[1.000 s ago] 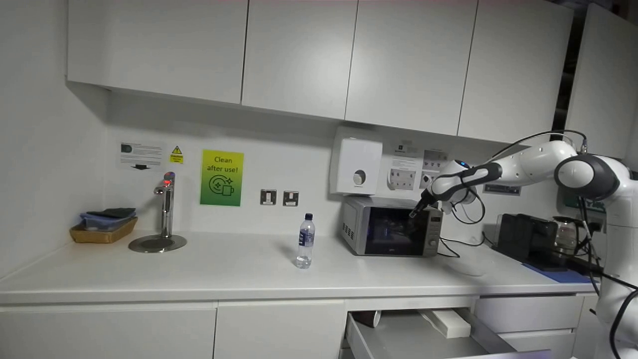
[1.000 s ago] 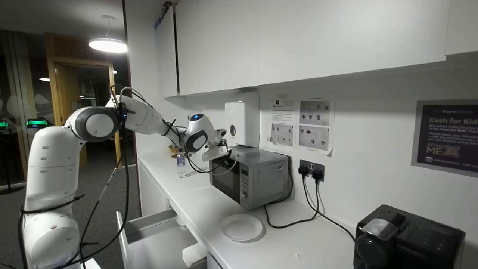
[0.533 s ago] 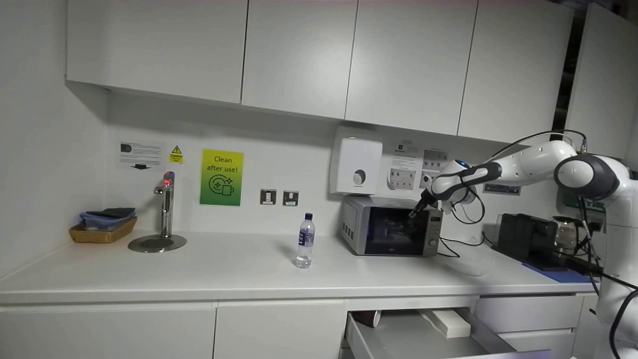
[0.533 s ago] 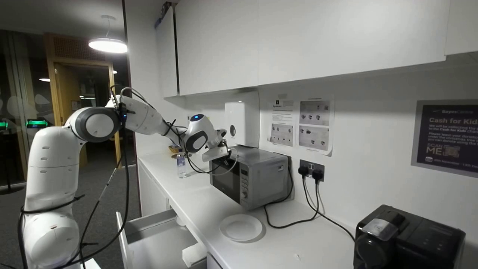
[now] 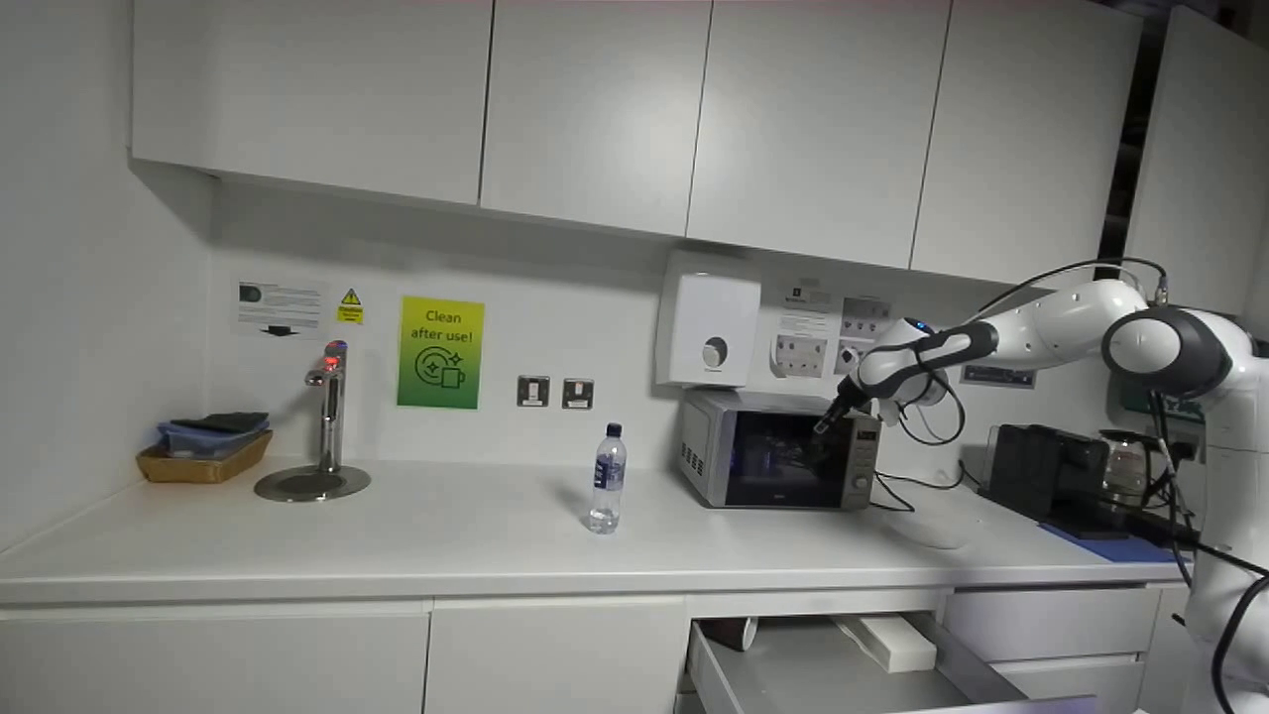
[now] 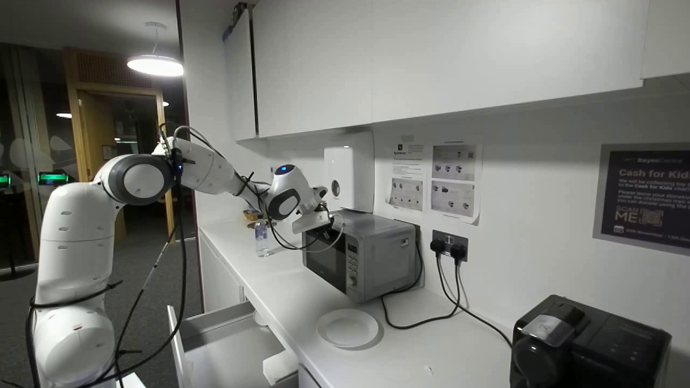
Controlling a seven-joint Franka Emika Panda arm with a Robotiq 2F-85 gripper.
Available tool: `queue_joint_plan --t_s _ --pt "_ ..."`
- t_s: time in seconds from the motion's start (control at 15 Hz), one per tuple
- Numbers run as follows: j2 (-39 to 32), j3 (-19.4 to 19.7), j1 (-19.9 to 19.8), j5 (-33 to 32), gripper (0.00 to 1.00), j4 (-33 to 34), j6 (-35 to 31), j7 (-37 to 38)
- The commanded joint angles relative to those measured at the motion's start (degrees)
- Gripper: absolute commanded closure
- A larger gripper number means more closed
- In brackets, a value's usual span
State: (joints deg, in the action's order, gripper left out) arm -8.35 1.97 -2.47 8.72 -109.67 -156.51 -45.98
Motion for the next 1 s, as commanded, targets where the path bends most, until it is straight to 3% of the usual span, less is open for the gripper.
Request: queue_joint_plan --t_s 0.0,0.47,0.93 --pt "-0.3 0.3 -0.9 0.5 1.00 2.5 3.0 -1.8" --pt "3.1 -1.8 -2.6 2.5 1.00 0.4 9.9 -4.0" --pt "8.7 -2.6 -1.5 11.0 1.00 -2.6 18.6 -10.9"
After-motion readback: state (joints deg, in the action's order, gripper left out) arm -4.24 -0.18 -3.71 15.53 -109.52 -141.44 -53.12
